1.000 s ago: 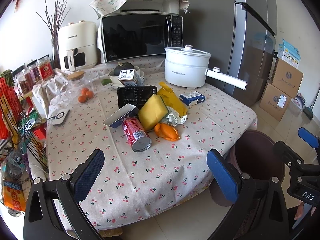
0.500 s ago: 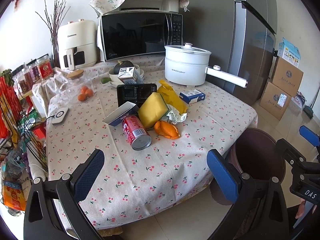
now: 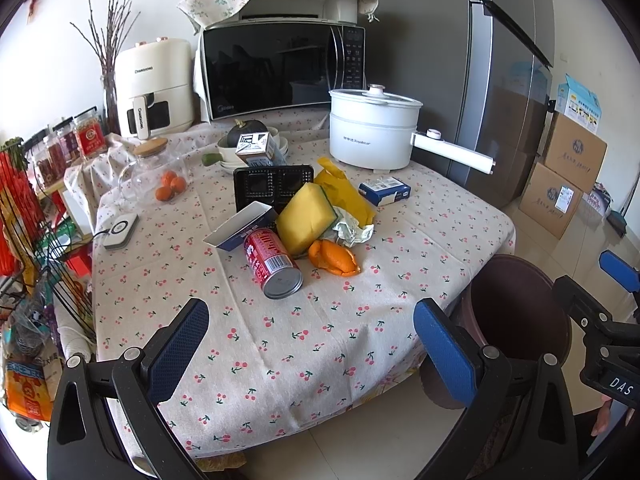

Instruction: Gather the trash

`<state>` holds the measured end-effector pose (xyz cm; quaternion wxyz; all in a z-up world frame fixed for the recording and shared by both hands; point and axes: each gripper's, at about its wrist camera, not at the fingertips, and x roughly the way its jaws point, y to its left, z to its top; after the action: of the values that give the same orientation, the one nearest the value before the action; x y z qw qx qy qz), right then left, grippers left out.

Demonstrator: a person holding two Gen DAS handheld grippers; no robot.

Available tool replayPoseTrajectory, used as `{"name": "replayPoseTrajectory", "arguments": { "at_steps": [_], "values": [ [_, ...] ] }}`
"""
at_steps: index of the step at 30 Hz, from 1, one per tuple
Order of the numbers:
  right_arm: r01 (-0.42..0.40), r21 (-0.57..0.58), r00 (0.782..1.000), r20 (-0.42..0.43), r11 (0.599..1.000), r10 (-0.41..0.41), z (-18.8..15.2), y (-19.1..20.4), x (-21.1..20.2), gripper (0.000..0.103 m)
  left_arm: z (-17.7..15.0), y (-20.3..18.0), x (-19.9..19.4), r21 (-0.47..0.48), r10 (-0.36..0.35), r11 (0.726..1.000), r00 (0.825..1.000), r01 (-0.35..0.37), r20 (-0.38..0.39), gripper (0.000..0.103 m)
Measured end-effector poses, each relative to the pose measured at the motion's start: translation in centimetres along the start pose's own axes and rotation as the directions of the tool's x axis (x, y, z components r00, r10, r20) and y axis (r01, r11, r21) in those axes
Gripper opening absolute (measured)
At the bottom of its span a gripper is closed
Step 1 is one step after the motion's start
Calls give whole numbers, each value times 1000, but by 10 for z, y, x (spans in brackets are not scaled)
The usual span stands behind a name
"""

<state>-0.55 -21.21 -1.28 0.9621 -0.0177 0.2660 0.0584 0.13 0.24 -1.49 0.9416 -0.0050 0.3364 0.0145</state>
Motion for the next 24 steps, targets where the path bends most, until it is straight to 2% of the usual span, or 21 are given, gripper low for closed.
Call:
{"name": "replayPoseTrajectory", "arguments": {
  "at_steps": [24],
  "values": [
    [11, -8, 1000, 22, 1000, -11, 2, 1, -5, 103, -2, 2, -2, 6, 3, 1000, 1000, -3, -3, 103]
  ]
}}
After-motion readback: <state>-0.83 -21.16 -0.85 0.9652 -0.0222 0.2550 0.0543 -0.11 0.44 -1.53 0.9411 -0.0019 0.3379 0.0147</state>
